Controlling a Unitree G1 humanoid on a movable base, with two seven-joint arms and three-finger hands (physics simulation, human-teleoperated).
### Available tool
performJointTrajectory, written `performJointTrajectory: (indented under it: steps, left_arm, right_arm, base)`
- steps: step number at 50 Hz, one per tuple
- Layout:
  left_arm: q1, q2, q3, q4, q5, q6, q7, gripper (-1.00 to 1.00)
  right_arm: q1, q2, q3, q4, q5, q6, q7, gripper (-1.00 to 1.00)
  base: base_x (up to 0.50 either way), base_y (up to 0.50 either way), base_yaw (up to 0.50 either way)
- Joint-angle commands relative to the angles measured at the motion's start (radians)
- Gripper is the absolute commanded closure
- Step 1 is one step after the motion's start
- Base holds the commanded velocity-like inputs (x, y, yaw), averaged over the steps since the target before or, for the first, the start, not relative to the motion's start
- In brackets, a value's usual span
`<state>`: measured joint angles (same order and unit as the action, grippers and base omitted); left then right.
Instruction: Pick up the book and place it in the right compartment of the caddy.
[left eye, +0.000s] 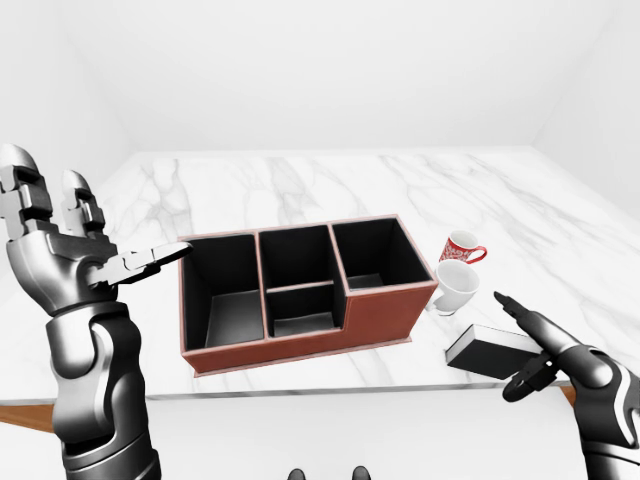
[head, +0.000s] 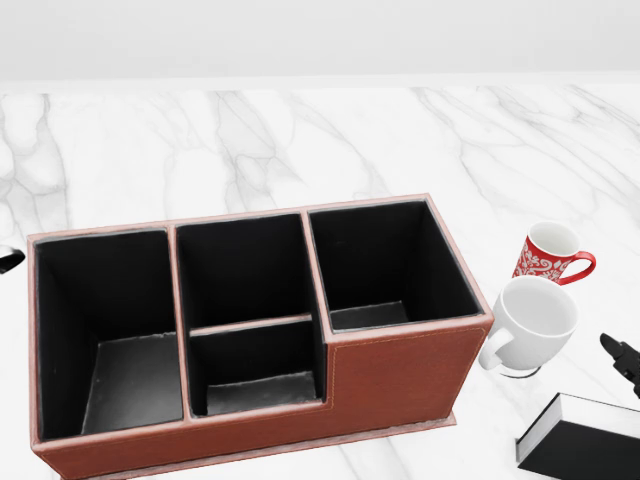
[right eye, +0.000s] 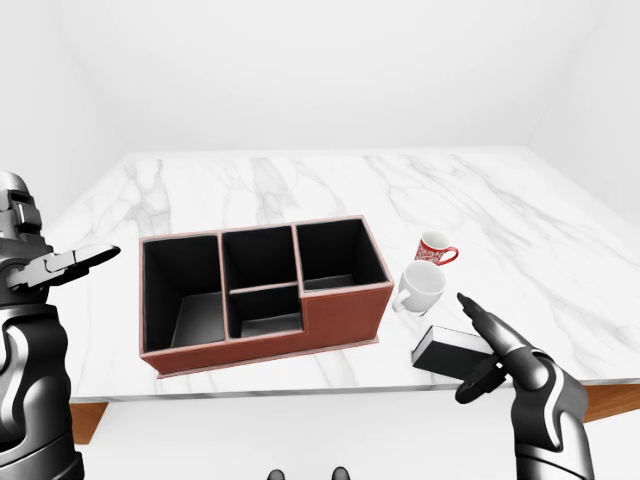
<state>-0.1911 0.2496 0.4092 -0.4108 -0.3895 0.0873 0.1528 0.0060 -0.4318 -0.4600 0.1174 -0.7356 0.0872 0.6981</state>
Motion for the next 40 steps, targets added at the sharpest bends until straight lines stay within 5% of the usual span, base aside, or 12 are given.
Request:
performJointTrajectory:
  steps: [1, 9, 10, 11, 12, 13, 40]
  left_arm:
    - [-0.001, 0.000, 0.000, 0.001, 0.000, 0.000, 0.000, -1.00]
    - [0.001, 0.001, 0.002, -0.004, -0.002, 0.000, 0.002, -1.00]
    - [0.001, 0.001, 0.002, -0.005, -0.002, 0.000, 0.002, -1.00]
    - [0.002, 0.001, 0.003, -0.006, -0.002, 0.000, 0.002, -1.00]
    - [0.002, 0.001, 0.003, -0.006, -0.002, 0.000, 0.002, -1.00]
    - [0.003, 0.000, 0.003, -0.007, -0.002, 0.000, 0.003, -1.00]
    - [0.002, 0.000, 0.002, -0.006, 0.001, 0.000, 0.003, -1.00]
  right_arm:
    - [0.007, 0.007, 0.016, 0.036, 0.013, 0.000, 0.000, -1.00]
    - [0.008, 0.005, 0.026, 0.065, 0.026, 0.000, 0.000, -1.00]
    - [0.008, 0.005, 0.026, 0.064, 0.027, 0.000, 0.000, 0.04]
    - [0.007, 0.004, 0.026, 0.066, 0.027, 0.000, 0.000, 0.69]
    - [0.007, 0.004, 0.026, 0.067, 0.028, 0.000, 0.000, 0.69]
    - [0.009, 0.005, 0.026, 0.064, 0.030, 0.000, 0.000, 1.00]
    - [0.006, 0.009, 0.015, -0.056, 0.013, 0.000, 0.000, 1.00]
  base:
    - [0.00, 0.00, 0.00]
    - [0.00, 0.00, 0.00]
    - [0.00, 0.00, 0.00]
    - [0.00, 0.00, 0.00]
    - [0.00, 0.00, 0.00]
    - [0.00, 0.00, 0.00]
    - [0.00, 0.00, 0.00]
